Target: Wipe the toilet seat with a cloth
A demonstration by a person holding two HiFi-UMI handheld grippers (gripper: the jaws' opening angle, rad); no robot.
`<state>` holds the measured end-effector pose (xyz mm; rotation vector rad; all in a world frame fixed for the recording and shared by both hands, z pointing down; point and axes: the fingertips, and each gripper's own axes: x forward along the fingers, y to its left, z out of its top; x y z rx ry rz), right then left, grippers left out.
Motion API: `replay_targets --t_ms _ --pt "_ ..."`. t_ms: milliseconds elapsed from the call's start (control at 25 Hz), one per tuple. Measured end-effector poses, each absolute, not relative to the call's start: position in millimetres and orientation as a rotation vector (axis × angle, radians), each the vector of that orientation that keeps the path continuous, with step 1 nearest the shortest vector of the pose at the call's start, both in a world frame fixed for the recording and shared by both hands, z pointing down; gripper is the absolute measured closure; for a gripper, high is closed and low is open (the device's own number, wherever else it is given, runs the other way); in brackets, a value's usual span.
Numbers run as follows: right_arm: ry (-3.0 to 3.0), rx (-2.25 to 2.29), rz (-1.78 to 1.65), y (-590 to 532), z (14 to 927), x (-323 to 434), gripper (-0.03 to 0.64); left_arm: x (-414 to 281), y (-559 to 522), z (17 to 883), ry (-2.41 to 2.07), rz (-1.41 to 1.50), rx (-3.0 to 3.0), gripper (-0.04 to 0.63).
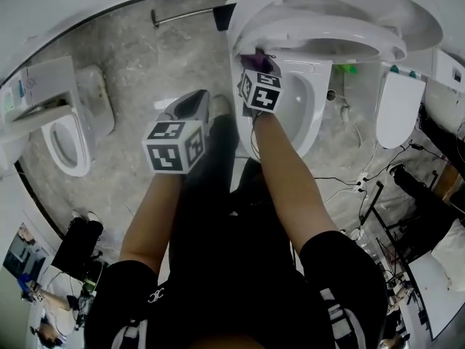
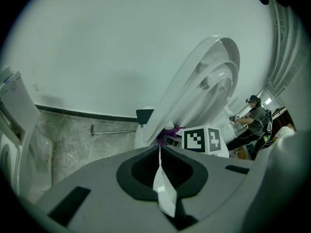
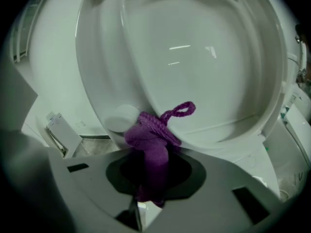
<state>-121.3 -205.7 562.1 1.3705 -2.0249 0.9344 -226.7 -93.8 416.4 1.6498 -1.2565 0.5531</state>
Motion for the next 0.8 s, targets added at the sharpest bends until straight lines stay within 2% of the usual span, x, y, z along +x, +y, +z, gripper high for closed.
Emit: replay_targets --t_ms 280,800 --pt "-2.07 1.346 0.942 -208 570 -109 0.537 -207 -88 423 -1.229 0.58 1.677 0.586" --pt "-1.974 1.166 0.682 -221 610 -16 0.537 -157 -64 440 -1.239 0.603 1.652 0.586"
